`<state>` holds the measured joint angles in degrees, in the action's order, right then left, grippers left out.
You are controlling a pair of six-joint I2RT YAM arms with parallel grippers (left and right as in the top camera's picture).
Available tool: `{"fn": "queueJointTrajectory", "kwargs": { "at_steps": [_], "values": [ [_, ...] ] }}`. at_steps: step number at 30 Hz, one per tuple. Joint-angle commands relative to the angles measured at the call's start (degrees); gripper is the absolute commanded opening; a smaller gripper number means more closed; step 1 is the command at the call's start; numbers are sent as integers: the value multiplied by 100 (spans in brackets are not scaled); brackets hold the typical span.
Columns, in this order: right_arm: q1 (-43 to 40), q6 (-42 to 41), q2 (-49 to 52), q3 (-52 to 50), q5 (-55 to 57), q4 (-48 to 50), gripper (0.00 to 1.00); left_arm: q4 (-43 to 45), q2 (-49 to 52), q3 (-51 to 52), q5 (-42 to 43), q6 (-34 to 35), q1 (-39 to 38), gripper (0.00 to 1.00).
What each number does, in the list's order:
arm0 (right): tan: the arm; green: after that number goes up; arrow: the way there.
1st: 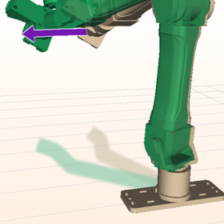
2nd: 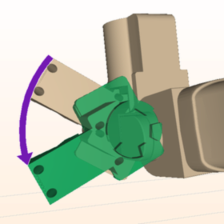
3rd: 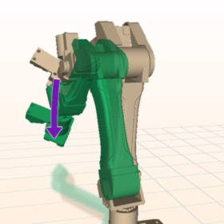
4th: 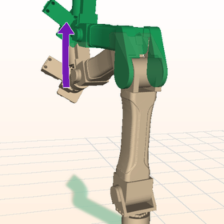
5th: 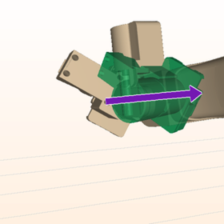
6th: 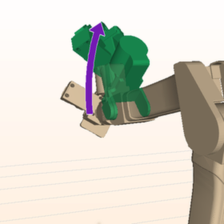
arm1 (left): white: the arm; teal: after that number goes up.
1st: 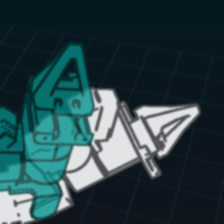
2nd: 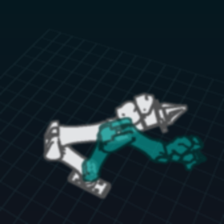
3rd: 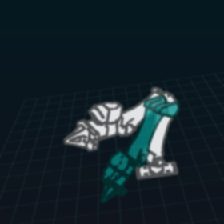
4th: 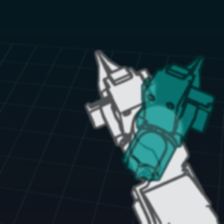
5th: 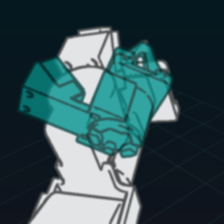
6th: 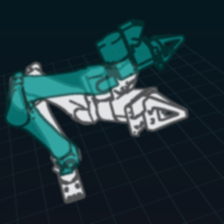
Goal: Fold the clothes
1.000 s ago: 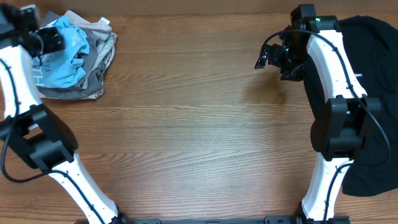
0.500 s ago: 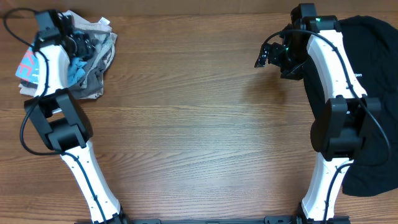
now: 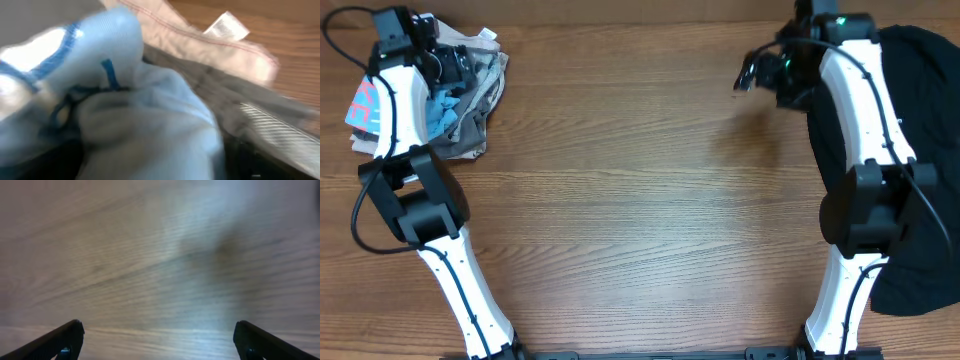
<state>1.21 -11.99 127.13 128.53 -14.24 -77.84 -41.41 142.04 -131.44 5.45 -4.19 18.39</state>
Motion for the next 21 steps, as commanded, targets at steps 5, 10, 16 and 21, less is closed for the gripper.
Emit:
{"fn": "queueJointTrajectory", "kwargs": {
  "at_steps": [5, 10, 16, 21],
  "values": [
    [-70, 197, -341, 2634, 590, -1119, 100, -643, -2122, -640, 208, 168, -48, 100],
    [-20, 125, -372, 3829, 573, -1921, 100, -1005, -2809, -640, 162, 201, -42, 100],
    [85, -70, -927, 3891, 343, -1921, 100, -1115, -2850, -638, 162, 201, -42, 100],
    [293, -177, -1676, 3875, 13, -1921, 100, -1475, -2841, -638, 162, 201, -42, 100]
  ]
}}
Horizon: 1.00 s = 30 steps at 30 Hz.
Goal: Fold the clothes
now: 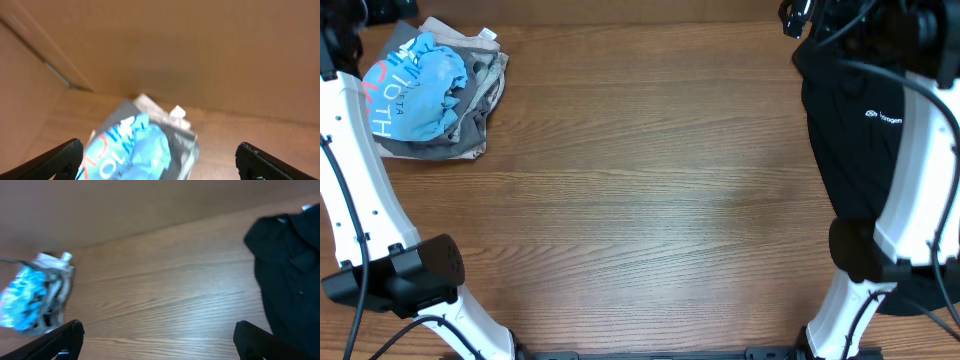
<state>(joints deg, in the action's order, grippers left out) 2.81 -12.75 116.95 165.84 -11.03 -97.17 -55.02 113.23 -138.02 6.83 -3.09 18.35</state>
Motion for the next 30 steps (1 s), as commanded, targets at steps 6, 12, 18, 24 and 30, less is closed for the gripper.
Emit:
{"fn": "queueJointTrajectory", "kwargs": {
  "at_steps": [6, 12, 18, 24, 30],
  "values": [
    [275, -103, -1246, 144, -1475, 13, 100, -426, 39, 20, 24, 92, -37, 100],
    [243, -98, -1408, 144, -1241, 13, 100, -516, 39, 22, 24, 92, -37, 100],
    [260, -52, -1322, 127, -33, 13, 100, -518, 39, 22, 24, 92, -37, 100],
    [275, -52, -1464, -170, 1097, 131, 100, -518, 39, 22, 24, 92, -37, 100],
    [275, 96, -2378, -2083, 986, 1864, 100, -518, 39, 22, 24, 92, -37, 100]
  ]
}}
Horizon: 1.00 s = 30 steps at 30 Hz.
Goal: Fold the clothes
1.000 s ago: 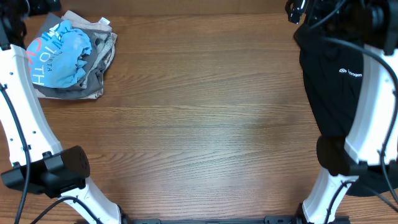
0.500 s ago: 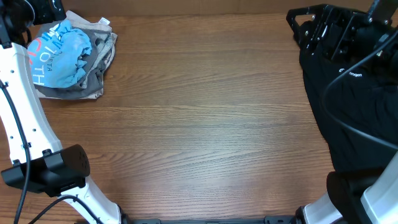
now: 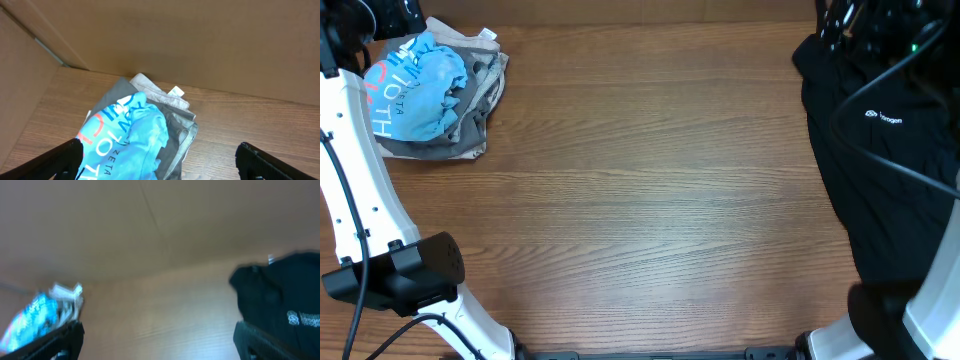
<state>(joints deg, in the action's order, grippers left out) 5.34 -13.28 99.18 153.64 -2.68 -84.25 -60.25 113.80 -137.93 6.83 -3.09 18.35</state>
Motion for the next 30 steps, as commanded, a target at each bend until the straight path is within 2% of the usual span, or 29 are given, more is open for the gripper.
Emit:
{"fn": "queueJointTrajectory", "kwargs": {
  "at_steps": [1, 6, 8, 9, 15, 17, 22, 30],
  "values": [
    [22, 146, -765, -1239, 146, 859, 100, 7, -17, 13, 24, 92, -37, 100],
    [22, 146, -1974, -3886, 24, 2579, 100, 7, -17, 13, 24, 92, -37, 100],
    [22, 149, -2793, -5652, 26, 3733, 100, 4, -17, 13, 24, 92, -37, 100],
    [22, 146, -3536, -7112, 22, 4605, 100, 4, -17, 13, 24, 92, -37, 100],
    [20, 144, -5698, -10872, 2, 6926, 100, 7, -17, 13, 24, 92, -37, 100],
    [15, 144, -6701, -12238, 4, 7665, 100, 4, -17, 13, 24, 92, -37, 100],
    [15, 144, -8083, -13702, 7, 7928, 100, 7, -17, 13, 24, 92, -37, 100],
    [4, 144, -9014, -14690, 179, 7971, 100, 4, -17, 13, 24, 92, -37, 100]
  ]
}}
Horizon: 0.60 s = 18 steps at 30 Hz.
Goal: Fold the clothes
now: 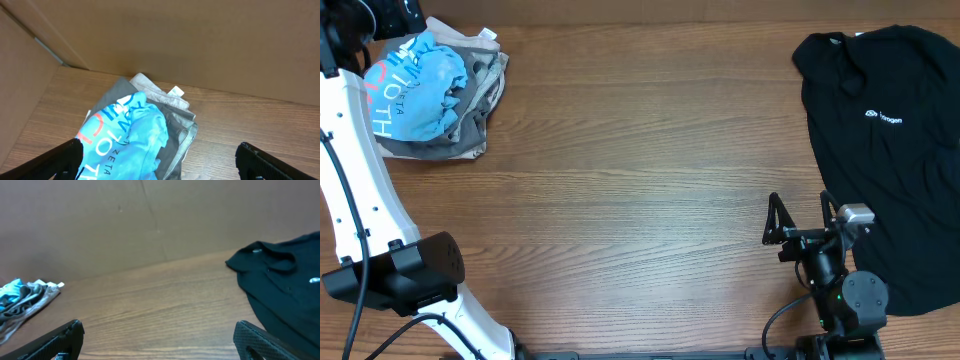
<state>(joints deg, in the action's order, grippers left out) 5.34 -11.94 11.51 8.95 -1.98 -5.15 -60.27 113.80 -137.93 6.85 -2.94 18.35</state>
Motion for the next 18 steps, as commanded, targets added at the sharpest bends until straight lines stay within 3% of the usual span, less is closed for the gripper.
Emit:
{"fn": "queueJointTrajectory", "kwargs": {
  "at_steps": [1, 9, 18],
  "values": [
    [4, 11, -350, -310, 109, 63, 100, 7, -17, 13, 22, 76, -37, 100],
    [-63, -11, -1088, -852, 85, 63, 100, 7, -17, 13, 22, 76, -37, 100],
    [-96, -9, -1134, -850, 66, 48, 100, 9, -17, 13, 22, 76, -37, 100]
  ]
}}
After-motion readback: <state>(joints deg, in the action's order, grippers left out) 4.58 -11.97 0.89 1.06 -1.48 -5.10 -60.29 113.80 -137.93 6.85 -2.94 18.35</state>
